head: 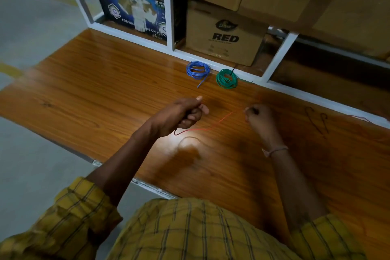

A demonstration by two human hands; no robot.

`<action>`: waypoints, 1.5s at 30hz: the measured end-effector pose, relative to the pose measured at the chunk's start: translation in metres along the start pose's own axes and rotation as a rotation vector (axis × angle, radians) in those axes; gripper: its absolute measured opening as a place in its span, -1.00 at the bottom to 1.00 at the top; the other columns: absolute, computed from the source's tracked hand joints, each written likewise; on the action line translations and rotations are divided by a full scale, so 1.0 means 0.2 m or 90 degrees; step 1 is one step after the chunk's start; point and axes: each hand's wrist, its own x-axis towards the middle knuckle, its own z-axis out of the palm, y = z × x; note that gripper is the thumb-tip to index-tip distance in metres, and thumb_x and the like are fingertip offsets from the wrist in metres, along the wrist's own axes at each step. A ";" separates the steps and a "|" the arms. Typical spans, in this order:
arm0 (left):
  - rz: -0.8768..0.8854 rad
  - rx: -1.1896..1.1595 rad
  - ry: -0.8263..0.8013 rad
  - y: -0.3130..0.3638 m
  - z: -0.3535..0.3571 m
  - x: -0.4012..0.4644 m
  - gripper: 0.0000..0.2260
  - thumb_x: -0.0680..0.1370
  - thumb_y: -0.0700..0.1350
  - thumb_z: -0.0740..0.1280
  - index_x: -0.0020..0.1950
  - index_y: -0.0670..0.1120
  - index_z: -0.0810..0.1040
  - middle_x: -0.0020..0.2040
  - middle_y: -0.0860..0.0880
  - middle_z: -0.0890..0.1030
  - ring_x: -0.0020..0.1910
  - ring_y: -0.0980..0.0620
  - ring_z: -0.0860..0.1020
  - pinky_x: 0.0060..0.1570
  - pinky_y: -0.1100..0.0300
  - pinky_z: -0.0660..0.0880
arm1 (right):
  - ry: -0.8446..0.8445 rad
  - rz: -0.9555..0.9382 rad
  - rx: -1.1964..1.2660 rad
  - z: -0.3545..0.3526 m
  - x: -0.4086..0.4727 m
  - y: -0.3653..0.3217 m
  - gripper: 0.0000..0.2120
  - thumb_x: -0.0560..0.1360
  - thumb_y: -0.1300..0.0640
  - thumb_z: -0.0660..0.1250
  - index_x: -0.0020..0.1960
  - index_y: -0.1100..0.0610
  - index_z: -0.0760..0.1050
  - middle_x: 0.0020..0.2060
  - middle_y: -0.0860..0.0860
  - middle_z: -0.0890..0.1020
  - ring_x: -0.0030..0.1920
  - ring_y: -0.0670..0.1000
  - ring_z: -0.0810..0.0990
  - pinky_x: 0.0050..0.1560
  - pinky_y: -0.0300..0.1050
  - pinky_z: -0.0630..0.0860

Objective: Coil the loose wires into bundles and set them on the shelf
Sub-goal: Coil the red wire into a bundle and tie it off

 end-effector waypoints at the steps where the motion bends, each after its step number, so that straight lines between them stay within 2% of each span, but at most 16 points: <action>1: 0.002 -0.010 -0.001 0.01 0.00 0.00 -0.65 0.78 -0.03 0.11 0.10 -0.24 0.56 -0.37 0.03 0.26 -0.50 0.17 0.13 -0.55 0.31 0.01 | 0.009 -0.022 -0.084 0.01 0.01 -0.01 -0.84 0.62 0.11 0.27 0.05 0.05 0.63 0.00 0.12 0.66 0.04 0.14 0.64 0.06 0.10 0.60; 4: -0.007 -0.067 -0.029 0.05 0.00 0.01 -0.67 0.78 -0.09 0.10 0.14 -0.28 0.57 -0.38 0.02 0.28 -0.52 0.18 0.15 -0.55 0.27 -0.01 | 0.099 -0.154 -0.199 0.02 -0.03 -0.10 -0.70 0.52 0.24 0.26 0.21 0.09 0.61 0.25 0.10 0.51 0.28 0.15 0.51 0.29 0.16 0.52; 8: -0.009 -0.202 -0.038 0.11 0.06 0.05 -0.70 0.75 -0.19 0.06 0.18 -0.30 0.55 -0.30 -0.03 0.44 -0.48 0.15 0.34 -0.55 0.33 0.21 | 0.216 -0.350 -0.037 0.06 -0.16 -0.25 -0.78 0.39 0.22 0.17 -0.12 0.12 0.59 -0.08 0.04 0.59 0.03 0.09 0.55 0.09 0.14 0.52; 12: -0.035 -0.493 0.028 0.16 0.10 0.13 -0.73 0.75 -0.24 0.13 0.13 -0.34 0.58 -0.17 -0.13 0.66 -0.31 0.06 0.65 -0.31 0.26 0.64 | -0.066 -0.157 0.306 0.20 -0.26 -0.32 -0.77 0.39 0.15 0.21 -0.16 0.10 0.65 -0.13 0.04 0.73 -0.06 -0.04 0.66 0.01 -0.08 0.53; 14: -0.049 -0.607 0.065 0.16 0.10 0.18 -0.75 0.75 -0.28 0.13 0.09 -0.39 0.54 -0.14 -0.25 0.69 -0.26 -0.05 0.73 -0.20 0.14 0.72 | -0.307 0.016 0.543 0.27 -0.30 -0.31 -0.71 0.37 0.08 0.29 -0.04 0.17 0.69 -0.02 0.18 0.73 0.02 0.08 0.69 0.16 0.04 0.51; 16: -0.052 -0.617 0.097 0.16 0.10 0.21 -0.79 0.74 -0.32 0.13 0.08 -0.39 0.52 -0.08 -0.35 0.70 -0.19 -0.15 0.76 -0.07 0.04 0.73 | -0.436 0.026 0.621 0.32 -0.34 -0.29 -0.58 0.45 0.03 0.33 0.12 0.34 0.62 0.09 0.35 0.67 0.16 0.25 0.64 0.34 0.17 0.43; 19: -0.057 -0.410 0.144 0.18 0.07 0.20 -0.81 0.73 -0.28 0.20 0.02 -0.32 0.54 -0.10 -0.29 0.73 -0.18 -0.06 0.76 -0.11 0.08 0.73 | -0.394 -0.090 0.524 0.32 -0.38 -0.29 -0.67 0.67 0.12 0.17 0.09 0.38 0.56 -0.13 0.27 0.65 -0.01 0.23 0.65 0.10 0.07 0.54; 21: -0.022 0.009 0.204 0.17 0.01 0.17 -0.76 0.73 -0.13 0.29 -0.07 -0.22 0.58 -0.24 -0.11 0.74 -0.36 0.13 0.67 -0.31 0.12 0.63 | -0.336 -0.122 0.470 0.27 -0.38 -0.31 -0.72 0.68 0.09 0.18 -0.02 0.24 0.57 -0.33 0.09 0.53 -0.24 0.13 0.61 -0.19 -0.02 0.45; 23: 0.054 0.410 0.247 0.16 -0.06 0.16 -0.67 0.68 0.06 0.38 -0.14 -0.16 0.61 -0.30 -0.03 0.70 -0.42 0.16 0.54 -0.30 0.13 0.45 | -0.310 -0.134 0.459 0.21 -0.37 -0.34 -0.71 0.72 0.13 0.15 -0.08 0.20 0.53 -0.41 0.00 0.37 -0.42 -0.04 0.43 -0.35 -0.13 0.41; 25: 0.181 0.524 0.258 0.15 -0.08 0.14 -0.70 0.66 0.11 0.41 -0.05 -0.13 0.61 -0.20 0.00 0.65 -0.25 0.11 0.56 -0.20 0.11 0.46 | -0.312 -0.119 0.478 0.14 -0.35 -0.38 -0.70 0.74 0.16 0.12 -0.11 0.19 0.48 -0.43 -0.05 0.27 -0.49 -0.14 0.24 -0.45 -0.21 0.29; 27: 0.285 0.481 0.181 0.15 -0.07 0.13 -0.77 0.71 0.06 0.33 0.11 -0.09 0.61 0.00 0.00 0.66 0.03 0.09 0.60 0.03 0.12 0.52 | -0.330 -0.104 0.522 0.08 -0.33 -0.40 -0.71 0.73 0.13 0.13 -0.12 0.17 0.46 -0.43 -0.08 0.24 -0.50 -0.17 0.17 -0.48 -0.22 0.10; 30: 0.240 0.352 0.028 0.15 -0.05 0.11 -0.80 0.75 -0.01 0.26 0.19 -0.08 0.62 0.12 0.01 0.69 0.21 0.05 0.62 0.27 0.13 0.51 | -0.317 -0.075 0.601 -0.01 -0.27 -0.42 -0.73 0.72 0.11 0.14 -0.11 0.16 0.46 -0.42 -0.06 0.20 -0.49 -0.15 0.13 -0.45 -0.18 -0.02; 34: 0.183 0.206 -0.003 0.15 -0.02 0.08 -0.90 0.68 -0.10 0.35 0.11 -0.12 0.55 -0.01 -0.02 0.65 0.08 -0.01 0.62 0.11 0.18 0.53 | -0.280 -0.064 0.649 -0.12 -0.18 -0.40 -0.73 0.71 0.09 0.16 -0.09 0.17 0.50 -0.42 -0.04 0.23 -0.50 -0.12 0.15 -0.48 -0.20 0.02; 37: 0.087 -0.029 -0.099 0.19 0.02 0.05 -0.88 0.72 -0.10 0.27 0.12 -0.16 0.48 -0.13 -0.18 0.61 -0.07 -0.17 0.67 0.15 -0.07 0.63 | -0.241 -0.047 0.628 -0.12 -0.13 -0.39 -0.72 0.72 0.09 0.15 -0.09 0.17 0.49 -0.46 -0.06 0.26 -0.54 -0.15 0.17 -0.53 -0.25 0.05; 40: 0.047 -0.128 -0.150 0.24 0.07 0.04 -0.84 0.75 -0.12 0.17 0.11 -0.15 0.49 -0.35 -0.01 0.39 -0.37 0.05 0.45 -0.06 0.03 0.63 | -0.174 -0.030 0.603 -0.09 -0.09 -0.37 -0.72 0.71 0.07 0.19 -0.09 0.17 0.50 -0.45 -0.06 0.29 -0.54 -0.15 0.19 -0.55 -0.27 0.09; 45: 0.097 -0.236 -0.170 0.30 0.11 0.03 -0.73 0.78 -0.19 0.07 0.26 -0.23 0.54 -0.33 0.04 0.37 -0.37 0.12 0.40 -0.06 0.11 0.59 | -0.095 -0.007 0.502 -0.02 -0.07 -0.37 -0.75 0.65 -0.01 0.32 -0.02 0.19 0.54 -0.42 -0.05 0.34 -0.54 -0.13 0.20 -0.59 -0.26 0.11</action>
